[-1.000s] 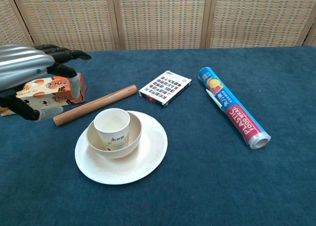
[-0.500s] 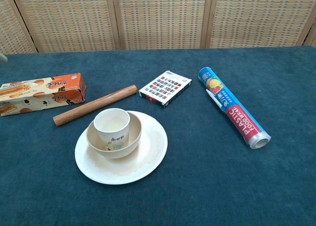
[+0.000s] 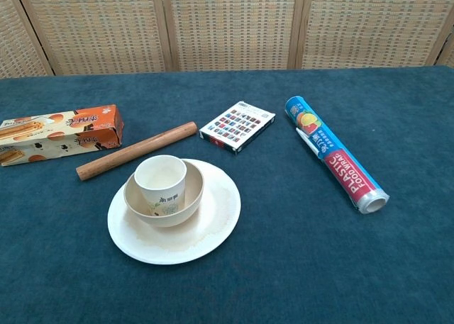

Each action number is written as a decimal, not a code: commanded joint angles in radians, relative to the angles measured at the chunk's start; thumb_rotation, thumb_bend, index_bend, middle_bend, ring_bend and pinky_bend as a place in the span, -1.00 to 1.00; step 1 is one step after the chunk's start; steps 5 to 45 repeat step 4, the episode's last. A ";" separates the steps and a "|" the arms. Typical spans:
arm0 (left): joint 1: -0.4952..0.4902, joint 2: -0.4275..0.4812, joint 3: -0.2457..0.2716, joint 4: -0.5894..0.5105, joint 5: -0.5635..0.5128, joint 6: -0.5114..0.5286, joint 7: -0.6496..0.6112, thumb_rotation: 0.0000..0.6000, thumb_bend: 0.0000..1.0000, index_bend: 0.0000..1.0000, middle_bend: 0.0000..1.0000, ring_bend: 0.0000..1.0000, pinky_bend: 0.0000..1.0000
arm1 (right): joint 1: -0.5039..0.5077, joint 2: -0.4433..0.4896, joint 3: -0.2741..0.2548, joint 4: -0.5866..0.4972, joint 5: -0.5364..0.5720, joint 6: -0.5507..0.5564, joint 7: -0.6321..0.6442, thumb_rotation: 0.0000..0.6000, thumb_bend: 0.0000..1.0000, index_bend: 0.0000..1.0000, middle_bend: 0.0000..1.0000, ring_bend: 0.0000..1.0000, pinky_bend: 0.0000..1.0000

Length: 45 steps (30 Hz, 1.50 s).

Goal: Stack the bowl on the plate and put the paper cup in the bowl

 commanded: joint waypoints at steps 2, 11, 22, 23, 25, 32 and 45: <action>0.015 0.011 -0.017 0.002 -0.014 0.004 -0.023 1.00 -0.72 -0.94 -1.00 -1.00 -1.00 | 0.008 -0.009 -0.006 0.001 -0.006 -0.015 -0.020 1.00 -0.71 -1.00 -1.00 -1.00 -1.00; 0.022 0.017 -0.026 -0.001 -0.022 0.001 -0.027 1.00 -0.72 -0.99 -1.00 -1.00 -1.00 | 0.010 -0.011 -0.009 0.001 -0.008 -0.019 -0.028 1.00 -0.71 -1.00 -1.00 -1.00 -1.00; 0.022 0.017 -0.026 -0.001 -0.022 0.001 -0.027 1.00 -0.72 -0.99 -1.00 -1.00 -1.00 | 0.010 -0.011 -0.009 0.001 -0.008 -0.019 -0.028 1.00 -0.71 -1.00 -1.00 -1.00 -1.00; 0.022 0.017 -0.026 -0.001 -0.022 0.001 -0.027 1.00 -0.72 -0.99 -1.00 -1.00 -1.00 | 0.010 -0.011 -0.009 0.001 -0.008 -0.019 -0.028 1.00 -0.71 -1.00 -1.00 -1.00 -1.00; 0.022 0.017 -0.026 -0.001 -0.022 0.001 -0.027 1.00 -0.72 -0.99 -1.00 -1.00 -1.00 | 0.010 -0.011 -0.009 0.001 -0.008 -0.019 -0.028 1.00 -0.71 -1.00 -1.00 -1.00 -1.00; 0.022 0.017 -0.026 -0.001 -0.022 0.001 -0.027 1.00 -0.72 -0.99 -1.00 -1.00 -1.00 | 0.010 -0.011 -0.009 0.001 -0.008 -0.019 -0.028 1.00 -0.71 -1.00 -1.00 -1.00 -1.00; 0.022 0.017 -0.026 -0.001 -0.022 0.001 -0.027 1.00 -0.72 -0.99 -1.00 -1.00 -1.00 | 0.010 -0.011 -0.009 0.001 -0.008 -0.019 -0.028 1.00 -0.71 -1.00 -1.00 -1.00 -1.00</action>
